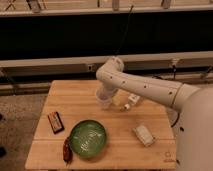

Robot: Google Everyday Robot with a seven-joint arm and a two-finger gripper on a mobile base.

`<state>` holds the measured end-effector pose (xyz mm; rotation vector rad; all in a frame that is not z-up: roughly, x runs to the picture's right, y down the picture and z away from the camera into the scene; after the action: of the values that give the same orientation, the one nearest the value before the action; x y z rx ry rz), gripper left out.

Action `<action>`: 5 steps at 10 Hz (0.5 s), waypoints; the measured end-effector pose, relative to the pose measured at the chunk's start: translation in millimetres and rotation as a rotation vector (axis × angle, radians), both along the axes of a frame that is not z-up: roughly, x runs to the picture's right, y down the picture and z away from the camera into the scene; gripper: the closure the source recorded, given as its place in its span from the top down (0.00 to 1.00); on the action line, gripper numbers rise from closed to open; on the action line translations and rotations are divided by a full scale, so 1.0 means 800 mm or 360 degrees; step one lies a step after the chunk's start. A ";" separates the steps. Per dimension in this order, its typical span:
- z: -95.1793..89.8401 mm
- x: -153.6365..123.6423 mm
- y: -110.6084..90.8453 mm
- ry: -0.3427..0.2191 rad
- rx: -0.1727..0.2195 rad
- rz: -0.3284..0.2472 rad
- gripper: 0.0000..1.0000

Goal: Pick up the ceramic cup

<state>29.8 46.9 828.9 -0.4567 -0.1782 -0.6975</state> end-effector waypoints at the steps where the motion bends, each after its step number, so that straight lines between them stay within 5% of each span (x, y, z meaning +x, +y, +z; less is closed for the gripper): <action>1: -0.003 -0.002 -0.002 -0.0009 0.0000 -0.0007 0.80; 5: 0.000 -0.002 -0.001 -0.0013 -0.0001 -0.0021 0.80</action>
<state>28.3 45.9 828.9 -0.4562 -0.1834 -0.7125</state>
